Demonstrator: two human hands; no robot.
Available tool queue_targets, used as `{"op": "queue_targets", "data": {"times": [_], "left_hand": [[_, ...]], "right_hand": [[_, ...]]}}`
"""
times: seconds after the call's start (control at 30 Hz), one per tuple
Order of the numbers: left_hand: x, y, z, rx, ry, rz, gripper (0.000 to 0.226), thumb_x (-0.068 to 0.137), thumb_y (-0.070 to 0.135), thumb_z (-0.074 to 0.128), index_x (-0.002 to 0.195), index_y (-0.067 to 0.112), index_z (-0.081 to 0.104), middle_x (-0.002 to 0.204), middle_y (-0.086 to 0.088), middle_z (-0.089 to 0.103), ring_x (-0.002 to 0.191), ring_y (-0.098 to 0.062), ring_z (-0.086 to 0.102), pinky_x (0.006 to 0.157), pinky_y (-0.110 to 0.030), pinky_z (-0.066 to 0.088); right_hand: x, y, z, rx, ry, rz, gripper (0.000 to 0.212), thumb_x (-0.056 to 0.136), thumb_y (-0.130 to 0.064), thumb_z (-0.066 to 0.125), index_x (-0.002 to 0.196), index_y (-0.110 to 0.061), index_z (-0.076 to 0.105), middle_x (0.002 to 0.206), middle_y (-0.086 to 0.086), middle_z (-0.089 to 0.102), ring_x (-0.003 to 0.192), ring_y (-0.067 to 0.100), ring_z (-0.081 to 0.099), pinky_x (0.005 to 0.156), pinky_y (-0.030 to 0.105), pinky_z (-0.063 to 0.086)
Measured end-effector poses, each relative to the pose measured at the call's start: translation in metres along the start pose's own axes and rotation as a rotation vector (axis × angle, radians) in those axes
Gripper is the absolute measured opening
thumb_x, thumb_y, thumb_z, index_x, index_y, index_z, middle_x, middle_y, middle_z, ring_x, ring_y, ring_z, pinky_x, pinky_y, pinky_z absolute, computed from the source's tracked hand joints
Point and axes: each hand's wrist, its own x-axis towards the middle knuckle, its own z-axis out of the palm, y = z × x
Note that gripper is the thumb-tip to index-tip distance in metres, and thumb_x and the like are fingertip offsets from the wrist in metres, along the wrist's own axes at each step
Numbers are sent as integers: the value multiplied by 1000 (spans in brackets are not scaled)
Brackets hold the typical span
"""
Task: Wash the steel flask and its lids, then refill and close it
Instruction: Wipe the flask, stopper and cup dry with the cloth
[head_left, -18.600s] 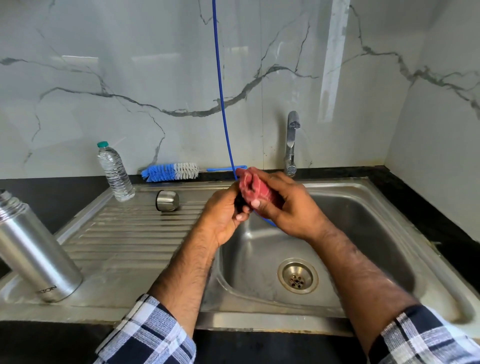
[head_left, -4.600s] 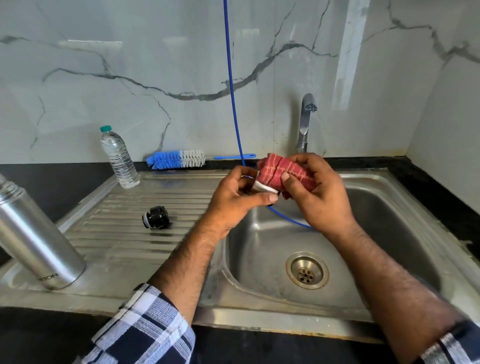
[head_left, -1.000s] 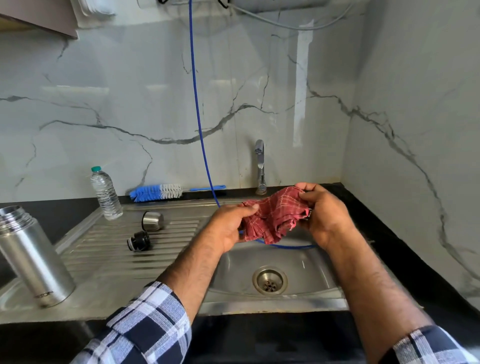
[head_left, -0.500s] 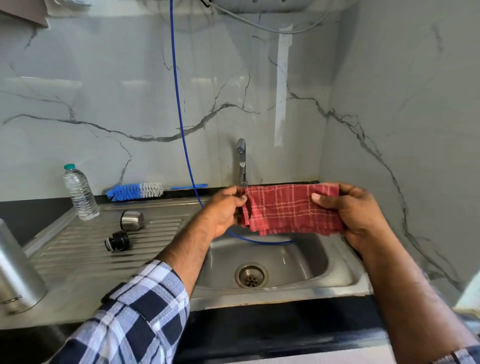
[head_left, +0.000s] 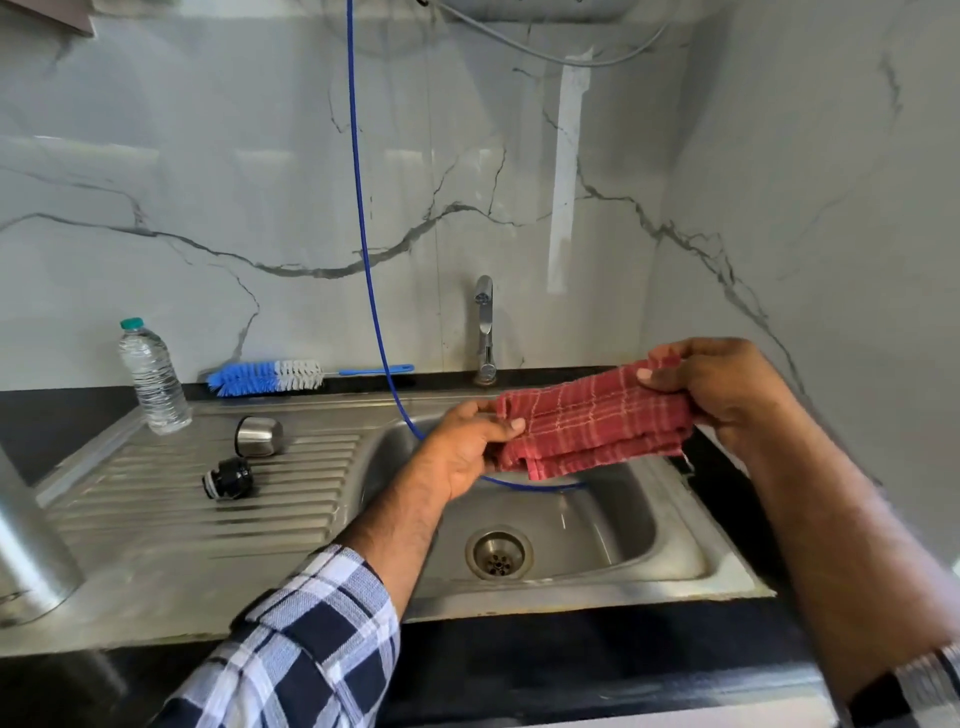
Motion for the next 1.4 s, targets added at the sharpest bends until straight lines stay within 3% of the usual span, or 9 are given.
{"op": "queue_targets", "data": {"times": [0.17, 0.4, 0.6, 0.73, 0.93, 1.07, 1.13, 1.27, 1.4], "left_hand": [[35, 13, 42, 308, -19, 188, 44, 89, -14, 71, 98, 21, 46, 92, -9, 68, 72, -19, 65, 54, -32, 54], [74, 14, 121, 591, -229, 332, 42, 76, -16, 82, 106, 14, 76, 88, 4, 76, 80, -7, 70, 75, -15, 54], [87, -17, 194, 770, -240, 59, 15, 87, 0, 72, 84, 15, 70, 56, -5, 51, 34, -12, 33, 41, -13, 25], [96, -13, 199, 617, -290, -143, 14, 91, 2, 56, 99, 11, 63, 56, -6, 50, 33, -10, 26, 36, -12, 19], [98, -9, 215, 252, -441, -265, 35, 96, 36, 60, 101, 2, 70, 83, -20, 73, 67, -26, 70, 47, -23, 54], [102, -33, 227, 404, -445, -137, 6, 97, 14, 74, 96, 16, 68, 90, -7, 71, 75, -15, 67, 54, -24, 57], [107, -53, 216, 589, -470, -124, 19, 96, -2, 71, 97, 17, 68, 95, -4, 70, 84, -16, 64, 58, -26, 58], [110, -72, 204, 1068, -437, 114, 21, 83, 0, 84, 96, 15, 76, 84, 1, 68, 78, -15, 61, 60, -20, 49], [106, -64, 212, 1310, -406, 329, 20, 78, 15, 91, 93, 22, 82, 84, 12, 70, 82, -8, 66, 74, -20, 50]], "right_hand": [[-25, 39, -39, 42, 107, 64, 21, 84, 5, 81, 100, -7, 74, 88, 13, 78, 65, 22, 75, 53, 29, 58], [-52, 35, -92, -442, 421, -228, 19, 82, -7, 82, 86, -26, 81, 75, -10, 77, 66, 6, 73, 70, 33, 63], [-80, 46, -109, -794, 518, -213, 26, 74, -19, 67, 92, -31, 82, 78, -3, 76, 77, 30, 70, 73, 37, 61], [-85, 59, -114, -824, 492, -166, 16, 79, -25, 70, 90, -30, 81, 77, -5, 73, 73, 25, 65, 69, 33, 57], [-85, 70, -104, -897, 536, -394, 23, 85, -18, 62, 94, -25, 82, 85, -3, 72, 71, 28, 65, 66, 33, 55], [-96, 88, -102, -1151, 468, -498, 28, 77, -5, 68, 90, -25, 82, 86, -4, 67, 65, 27, 61, 54, 34, 56], [-102, 101, -100, -1258, 328, -435, 30, 75, -8, 67, 90, -30, 80, 87, -9, 66, 76, 24, 60, 57, 32, 53], [-102, 121, -94, -1342, 23, -215, 24, 95, -43, 55, 102, -29, 74, 99, -11, 68, 100, 18, 56, 84, 34, 48], [-94, 107, -94, -1289, 33, -137, 57, 100, -73, 40, 87, -22, 62, 82, -4, 53, 80, 20, 51, 73, 34, 42]]}}
